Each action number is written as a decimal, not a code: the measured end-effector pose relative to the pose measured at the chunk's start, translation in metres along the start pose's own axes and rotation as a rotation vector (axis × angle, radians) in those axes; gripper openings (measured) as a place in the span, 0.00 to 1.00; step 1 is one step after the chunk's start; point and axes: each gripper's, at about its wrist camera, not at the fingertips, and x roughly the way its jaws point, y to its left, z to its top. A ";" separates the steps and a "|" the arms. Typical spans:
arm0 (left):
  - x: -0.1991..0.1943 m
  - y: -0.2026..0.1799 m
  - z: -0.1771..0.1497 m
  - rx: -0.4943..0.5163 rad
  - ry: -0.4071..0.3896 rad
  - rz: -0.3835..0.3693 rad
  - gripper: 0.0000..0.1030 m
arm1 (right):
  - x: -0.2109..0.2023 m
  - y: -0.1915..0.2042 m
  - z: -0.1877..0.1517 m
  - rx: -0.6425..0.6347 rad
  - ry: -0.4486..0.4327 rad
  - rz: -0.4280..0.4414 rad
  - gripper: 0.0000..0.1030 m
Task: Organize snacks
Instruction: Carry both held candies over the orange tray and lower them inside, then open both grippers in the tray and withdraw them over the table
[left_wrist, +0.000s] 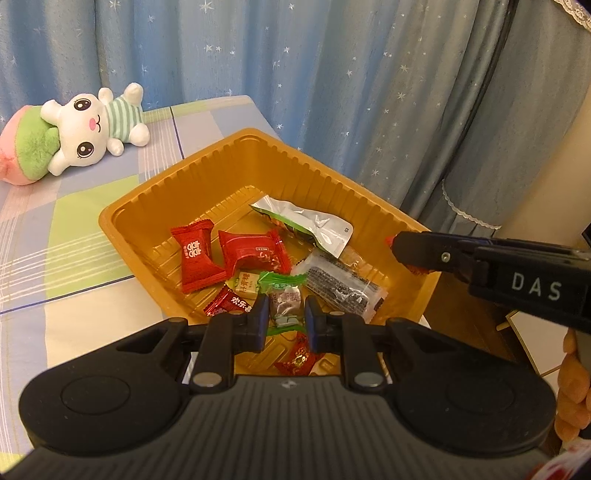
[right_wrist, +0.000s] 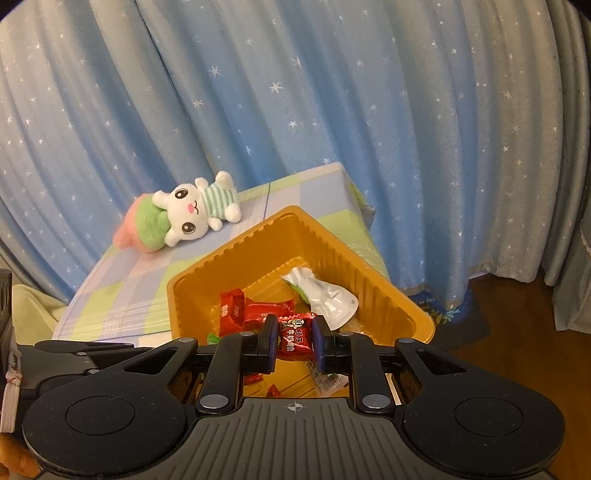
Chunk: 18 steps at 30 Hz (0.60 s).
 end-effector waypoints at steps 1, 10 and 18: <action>0.002 -0.001 0.001 -0.001 0.003 0.002 0.18 | 0.000 -0.002 0.001 0.001 0.000 0.002 0.19; 0.004 0.002 -0.001 -0.018 0.014 0.016 0.27 | 0.005 -0.009 0.004 0.005 0.007 0.018 0.19; -0.014 0.012 -0.006 -0.061 -0.006 0.025 0.31 | 0.013 -0.012 0.006 0.007 0.023 0.036 0.20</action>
